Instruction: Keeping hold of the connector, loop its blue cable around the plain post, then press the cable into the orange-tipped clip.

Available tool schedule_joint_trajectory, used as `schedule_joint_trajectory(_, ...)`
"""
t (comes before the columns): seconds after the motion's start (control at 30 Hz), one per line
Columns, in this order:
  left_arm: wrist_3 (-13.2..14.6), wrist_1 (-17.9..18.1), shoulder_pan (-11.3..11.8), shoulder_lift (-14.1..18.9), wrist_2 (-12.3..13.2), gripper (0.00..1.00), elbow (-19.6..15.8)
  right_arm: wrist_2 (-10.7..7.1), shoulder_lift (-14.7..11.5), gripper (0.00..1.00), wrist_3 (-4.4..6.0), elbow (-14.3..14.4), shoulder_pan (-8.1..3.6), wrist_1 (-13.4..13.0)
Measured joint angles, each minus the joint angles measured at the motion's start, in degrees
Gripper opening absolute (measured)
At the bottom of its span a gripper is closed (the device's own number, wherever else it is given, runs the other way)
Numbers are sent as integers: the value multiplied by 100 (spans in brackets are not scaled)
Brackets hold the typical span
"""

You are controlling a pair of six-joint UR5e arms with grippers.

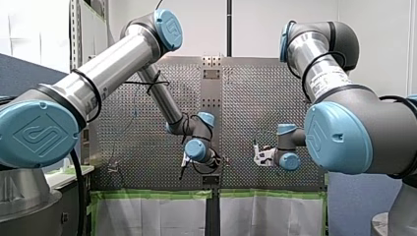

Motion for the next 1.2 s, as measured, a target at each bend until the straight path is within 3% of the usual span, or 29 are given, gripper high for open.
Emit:
schedule_joint_trajectory(0.4,-395,408,-52,0,413,100,-3,-43,0,0,18,0,-2,-6)
schedule_joint_trajectory(1.2,-592,387,-90,0,422,100,-3,-74,0,0,27,2,-10,13)
